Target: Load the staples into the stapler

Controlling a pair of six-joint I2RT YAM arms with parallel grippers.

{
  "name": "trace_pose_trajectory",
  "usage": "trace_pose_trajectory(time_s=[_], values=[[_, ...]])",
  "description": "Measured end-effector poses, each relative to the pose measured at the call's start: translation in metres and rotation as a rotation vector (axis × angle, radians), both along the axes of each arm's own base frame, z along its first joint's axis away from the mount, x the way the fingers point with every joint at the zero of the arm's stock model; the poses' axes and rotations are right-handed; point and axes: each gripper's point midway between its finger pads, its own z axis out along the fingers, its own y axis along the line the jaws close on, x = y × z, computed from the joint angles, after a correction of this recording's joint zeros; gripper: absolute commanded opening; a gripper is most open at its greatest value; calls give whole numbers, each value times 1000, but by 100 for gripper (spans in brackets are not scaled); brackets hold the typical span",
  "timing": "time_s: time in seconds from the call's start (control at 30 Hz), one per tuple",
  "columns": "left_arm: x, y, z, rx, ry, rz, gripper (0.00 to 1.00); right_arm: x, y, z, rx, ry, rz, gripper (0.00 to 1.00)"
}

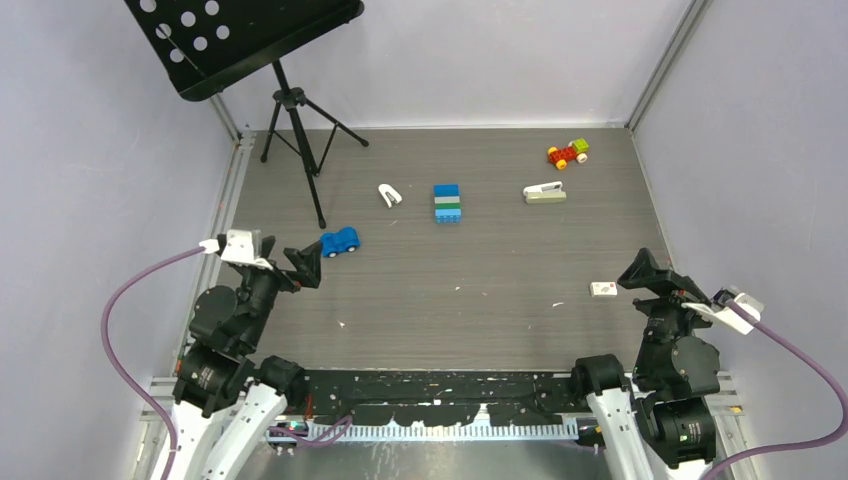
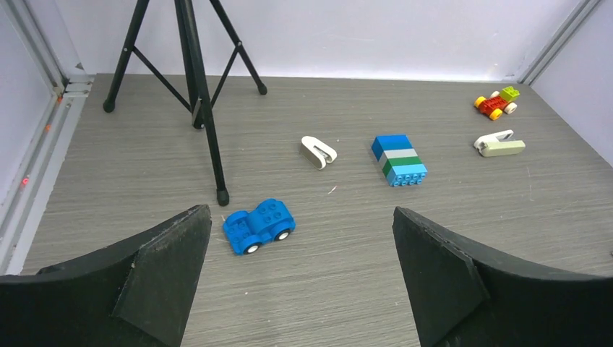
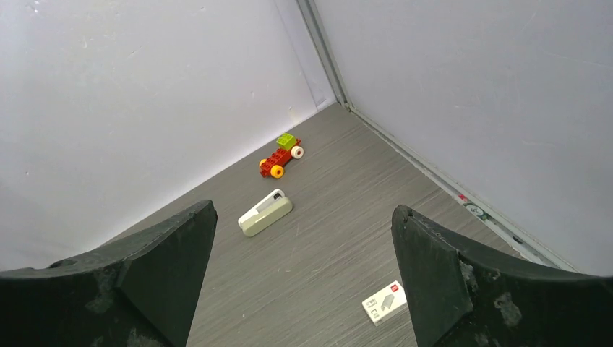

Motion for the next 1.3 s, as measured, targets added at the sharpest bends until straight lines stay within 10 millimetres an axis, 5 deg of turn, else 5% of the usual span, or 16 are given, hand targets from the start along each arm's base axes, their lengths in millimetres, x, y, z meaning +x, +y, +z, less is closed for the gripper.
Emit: trace_pose_trajectory(time_s=[0.37,0.7,1.03,1.3], values=[[-2,4,2,-7,-15,19,100,8,4,-3,0,39,18,96],[-4,1,2,-9,-17,8,100,63,21,-26,30,368,59,96],[-7,2,3,-14,-26,13,100,131,49,-100,195,804,51,100],[-10,2,6,-22,-39,6,100,142,72,-170,280,1041,96,100]])
